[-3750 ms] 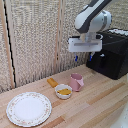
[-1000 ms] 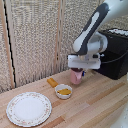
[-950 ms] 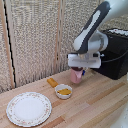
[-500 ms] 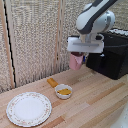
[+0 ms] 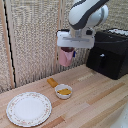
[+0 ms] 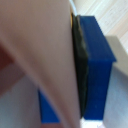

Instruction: Please focus on the pink mug and carefully direct your gripper towards it. Gently take hold of the pink mug using your grasping instrument. Exercise caution as you elevate the pink mug off the tabletop. Shift the pink mug so it is above the white platter. With precision, slowly place the pink mug onto the white platter.

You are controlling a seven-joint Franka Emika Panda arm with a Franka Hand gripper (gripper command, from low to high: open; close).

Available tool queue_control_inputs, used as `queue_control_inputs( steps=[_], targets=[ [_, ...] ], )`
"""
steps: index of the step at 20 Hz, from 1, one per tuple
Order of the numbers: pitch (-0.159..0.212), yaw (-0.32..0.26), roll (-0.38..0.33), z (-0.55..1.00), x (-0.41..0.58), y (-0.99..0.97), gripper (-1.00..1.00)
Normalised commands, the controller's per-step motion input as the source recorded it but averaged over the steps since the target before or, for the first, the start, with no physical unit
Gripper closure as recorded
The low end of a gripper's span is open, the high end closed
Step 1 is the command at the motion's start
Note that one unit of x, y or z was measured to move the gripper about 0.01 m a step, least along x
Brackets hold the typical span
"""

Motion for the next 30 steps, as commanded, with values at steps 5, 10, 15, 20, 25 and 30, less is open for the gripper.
queue_control_inputs(
  steps=[5, 10, 15, 20, 25, 30],
  targets=[
    [0.043, 0.034, 0.0, 0.04, 0.321, 0.93, 1.0],
    [0.062, 0.031, 0.0, 0.0, 0.306, 0.95, 1.0],
    [0.118, 0.037, 0.0, 0.01, 0.258, 0.97, 1.0],
    [0.155, 0.046, 0.0, 0.0, 0.217, 0.96, 1.0],
    [0.156, 0.098, -0.031, -0.21, 0.107, 0.79, 1.0],
    [0.033, 0.117, -0.092, -0.49, 0.033, 0.49, 1.0]
  ],
)
